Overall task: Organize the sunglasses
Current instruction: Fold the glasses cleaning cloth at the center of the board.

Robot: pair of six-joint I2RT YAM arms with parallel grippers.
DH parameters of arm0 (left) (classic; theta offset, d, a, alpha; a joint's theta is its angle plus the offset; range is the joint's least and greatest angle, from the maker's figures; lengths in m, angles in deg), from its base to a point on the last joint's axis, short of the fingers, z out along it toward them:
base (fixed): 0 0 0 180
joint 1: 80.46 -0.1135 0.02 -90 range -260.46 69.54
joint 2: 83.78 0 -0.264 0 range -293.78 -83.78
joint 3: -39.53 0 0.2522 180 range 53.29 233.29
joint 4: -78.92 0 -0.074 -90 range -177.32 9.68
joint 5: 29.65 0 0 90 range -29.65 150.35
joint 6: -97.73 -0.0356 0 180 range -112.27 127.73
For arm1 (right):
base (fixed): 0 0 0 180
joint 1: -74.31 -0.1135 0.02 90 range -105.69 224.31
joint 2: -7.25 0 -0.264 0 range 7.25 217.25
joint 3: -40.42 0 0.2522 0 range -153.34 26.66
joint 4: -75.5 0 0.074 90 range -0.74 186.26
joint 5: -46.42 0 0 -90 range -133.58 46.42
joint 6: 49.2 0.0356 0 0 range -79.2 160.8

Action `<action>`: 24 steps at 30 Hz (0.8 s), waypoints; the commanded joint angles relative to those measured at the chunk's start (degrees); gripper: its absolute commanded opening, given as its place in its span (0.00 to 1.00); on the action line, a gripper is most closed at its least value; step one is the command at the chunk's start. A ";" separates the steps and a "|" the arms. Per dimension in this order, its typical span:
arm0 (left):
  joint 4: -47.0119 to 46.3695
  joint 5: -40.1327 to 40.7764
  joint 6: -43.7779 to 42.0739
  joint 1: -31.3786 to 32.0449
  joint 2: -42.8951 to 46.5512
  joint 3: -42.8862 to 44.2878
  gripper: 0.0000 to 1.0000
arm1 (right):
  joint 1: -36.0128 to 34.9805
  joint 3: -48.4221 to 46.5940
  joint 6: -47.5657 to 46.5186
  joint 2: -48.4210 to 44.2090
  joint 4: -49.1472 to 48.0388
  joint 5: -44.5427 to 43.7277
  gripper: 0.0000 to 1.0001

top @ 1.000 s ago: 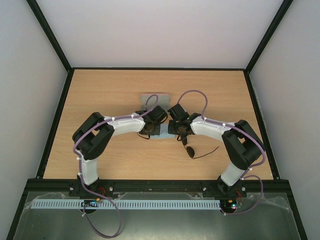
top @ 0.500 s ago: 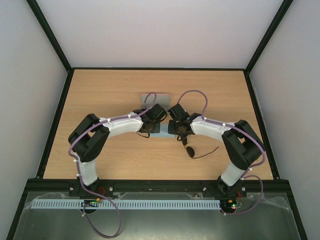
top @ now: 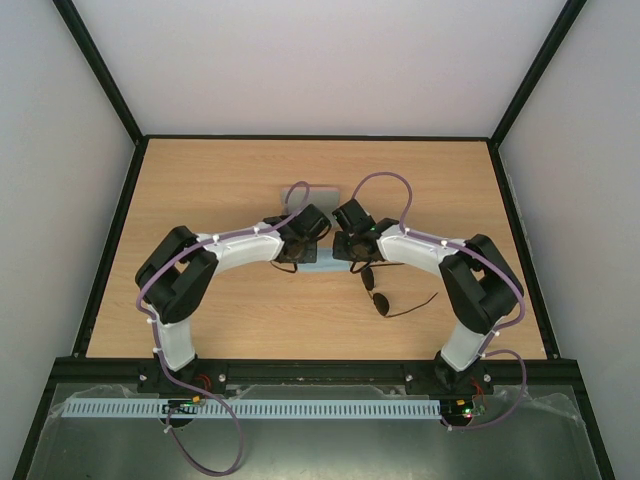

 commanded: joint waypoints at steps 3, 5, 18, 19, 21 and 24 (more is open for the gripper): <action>-0.53 0.82 -0.91 -1.10 -0.67 1.95 0.02 | 0.65 -1.40 -1.05 2.05 3.07 -0.95 0.01; -0.93 0.64 -1.01 -1.10 -0.86 1.91 0.02 | 0.73 -1.26 -1.07 2.16 2.97 -0.97 0.01; -2.45 -1.04 -1.27 -1.07 -2.01 2.07 0.02 | 1.09 -1.01 -1.00 1.16 3.82 -1.65 0.01; -2.44 -1.11 -1.27 -1.07 -2.14 2.06 0.02 | 1.09 -0.93 -1.04 0.93 3.91 -1.67 0.02; -2.58 -1.24 -1.20 -1.07 -2.29 2.06 0.02 | 1.09 -0.84 -1.07 0.84 4.10 -1.76 0.01; -2.82 -1.15 -1.13 -1.07 -2.30 1.98 0.02 | 1.09 -0.85 -1.07 1.04 4.30 -1.82 0.01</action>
